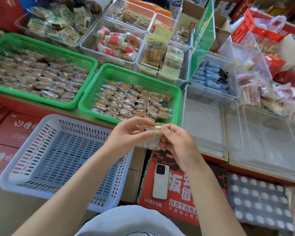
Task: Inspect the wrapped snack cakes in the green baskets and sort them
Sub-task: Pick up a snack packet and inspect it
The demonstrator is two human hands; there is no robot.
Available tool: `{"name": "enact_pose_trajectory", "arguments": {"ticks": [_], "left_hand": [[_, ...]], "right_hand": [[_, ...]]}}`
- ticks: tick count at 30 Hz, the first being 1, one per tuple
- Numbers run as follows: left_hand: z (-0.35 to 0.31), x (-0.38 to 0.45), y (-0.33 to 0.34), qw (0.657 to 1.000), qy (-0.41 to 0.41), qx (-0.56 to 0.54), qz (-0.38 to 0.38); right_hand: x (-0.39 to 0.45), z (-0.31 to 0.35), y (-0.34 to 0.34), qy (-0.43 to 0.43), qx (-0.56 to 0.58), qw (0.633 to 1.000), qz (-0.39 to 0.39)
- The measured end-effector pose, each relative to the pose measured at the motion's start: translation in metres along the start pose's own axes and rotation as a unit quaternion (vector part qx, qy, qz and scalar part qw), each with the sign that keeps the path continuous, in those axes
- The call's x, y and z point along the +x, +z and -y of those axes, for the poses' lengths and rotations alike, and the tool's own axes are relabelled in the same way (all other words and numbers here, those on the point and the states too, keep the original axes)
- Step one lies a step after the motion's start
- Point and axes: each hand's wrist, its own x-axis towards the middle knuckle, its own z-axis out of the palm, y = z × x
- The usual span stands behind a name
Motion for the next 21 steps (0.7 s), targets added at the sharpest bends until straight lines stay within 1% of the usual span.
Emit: {"name": "enact_pose_trajectory", "arguments": {"ticks": [7, 11, 13, 15, 19, 21], "left_hand": [[0.002, 0.006, -0.006, 0.999, -0.012, 0.012, -0.048], [0.003, 0.011, -0.003, 0.997, -0.022, -0.002, -0.076], [0.004, 0.013, -0.001, 0.996, -0.031, -0.007, -0.079], [0.008, 0.017, 0.002, 0.996, -0.040, -0.002, -0.081], [0.010, 0.026, 0.006, 0.994, -0.084, -0.007, -0.076], [0.008, 0.031, 0.006, 0.989, -0.126, -0.046, -0.060]], "right_hand": [[0.001, 0.003, 0.003, -0.011, 0.008, 1.000, 0.009], [0.006, 0.001, 0.002, -0.034, -0.042, 0.999, -0.004], [0.012, 0.000, 0.001, -0.030, -0.057, 0.998, -0.005], [0.018, -0.002, -0.002, -0.016, -0.041, 0.999, -0.015], [0.028, -0.003, -0.009, -0.002, -0.026, 0.998, -0.048], [0.031, -0.005, -0.013, 0.009, -0.004, 0.998, -0.069]]}}
